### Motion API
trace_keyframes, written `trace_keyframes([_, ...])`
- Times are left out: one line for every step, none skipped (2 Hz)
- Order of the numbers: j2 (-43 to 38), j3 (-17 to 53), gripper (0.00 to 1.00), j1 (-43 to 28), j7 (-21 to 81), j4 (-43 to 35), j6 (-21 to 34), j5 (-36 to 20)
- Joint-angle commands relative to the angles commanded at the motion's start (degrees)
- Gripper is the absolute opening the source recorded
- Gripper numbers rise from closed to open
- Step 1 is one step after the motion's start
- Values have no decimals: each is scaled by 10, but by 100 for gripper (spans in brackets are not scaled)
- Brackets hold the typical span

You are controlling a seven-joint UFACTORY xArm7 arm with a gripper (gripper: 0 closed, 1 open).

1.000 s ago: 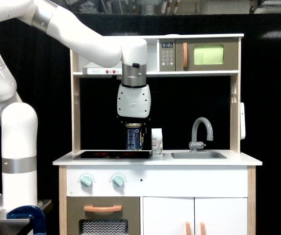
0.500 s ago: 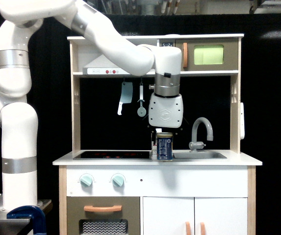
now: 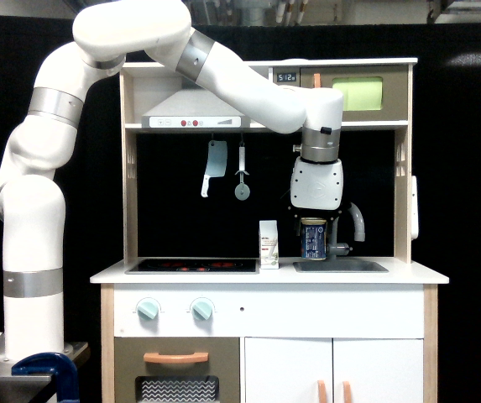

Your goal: Put the canned spam into the sink

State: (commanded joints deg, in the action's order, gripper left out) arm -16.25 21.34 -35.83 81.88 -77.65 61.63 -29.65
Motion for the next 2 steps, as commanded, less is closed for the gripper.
trace_keyframes([-23,-39,0,13,-4,13,-43,-7])
trace_keyframes([127,-50,100,84,20,127,-4,53])
